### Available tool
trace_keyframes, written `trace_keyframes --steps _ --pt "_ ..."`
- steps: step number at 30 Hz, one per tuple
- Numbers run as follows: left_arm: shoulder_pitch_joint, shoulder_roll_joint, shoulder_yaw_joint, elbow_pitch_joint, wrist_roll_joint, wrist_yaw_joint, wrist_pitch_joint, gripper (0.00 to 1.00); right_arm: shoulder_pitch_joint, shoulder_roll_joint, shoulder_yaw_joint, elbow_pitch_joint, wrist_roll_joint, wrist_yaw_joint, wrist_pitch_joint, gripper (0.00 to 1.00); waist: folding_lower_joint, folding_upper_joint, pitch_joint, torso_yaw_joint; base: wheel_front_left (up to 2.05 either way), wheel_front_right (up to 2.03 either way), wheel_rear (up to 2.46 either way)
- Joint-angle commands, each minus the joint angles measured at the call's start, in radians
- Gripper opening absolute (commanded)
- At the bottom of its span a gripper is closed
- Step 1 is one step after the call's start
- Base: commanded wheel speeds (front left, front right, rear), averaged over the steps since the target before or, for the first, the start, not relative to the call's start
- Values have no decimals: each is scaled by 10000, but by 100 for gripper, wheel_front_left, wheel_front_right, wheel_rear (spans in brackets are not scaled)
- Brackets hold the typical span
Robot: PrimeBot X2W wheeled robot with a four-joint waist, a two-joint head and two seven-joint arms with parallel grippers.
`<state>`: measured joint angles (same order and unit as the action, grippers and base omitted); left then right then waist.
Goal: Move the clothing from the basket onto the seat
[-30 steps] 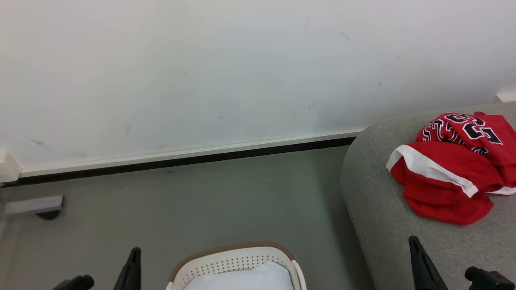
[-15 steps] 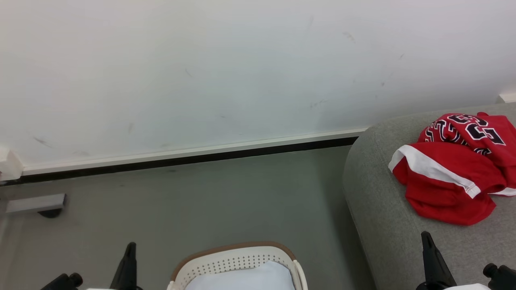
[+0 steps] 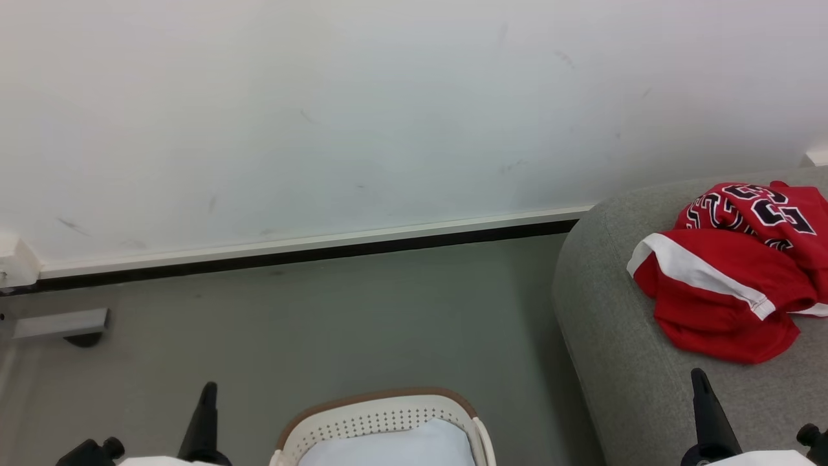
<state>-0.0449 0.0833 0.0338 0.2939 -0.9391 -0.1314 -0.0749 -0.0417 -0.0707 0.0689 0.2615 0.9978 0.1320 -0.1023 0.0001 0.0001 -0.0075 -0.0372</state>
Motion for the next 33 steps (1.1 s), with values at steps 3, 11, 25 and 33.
trace_keyframes --steps 3,11,25,33 --pt "-261 30 131 -147 -633 4 159 0 -311 -120 -134 -125 583 -9 130 0 -1 -1 5 19 0 0 0" --pt "-328 -25 225 -200 -1476 5 405 0 -353 -134 -309 -143 1407 -11 364 0 -1 -1 15 56 0 0 0" --pt "-425 -101 382 -282 -2730 7 766 0 -455 -142 -573 -167 2635 -13 710 0 -1 -1 32 116 0 0 0" --pt "-472 -141 459 -322 -3431 8 976 0 -480 -140 -717 -176 3318 -15 922 0 -1 -1 42 153 0 0 0"
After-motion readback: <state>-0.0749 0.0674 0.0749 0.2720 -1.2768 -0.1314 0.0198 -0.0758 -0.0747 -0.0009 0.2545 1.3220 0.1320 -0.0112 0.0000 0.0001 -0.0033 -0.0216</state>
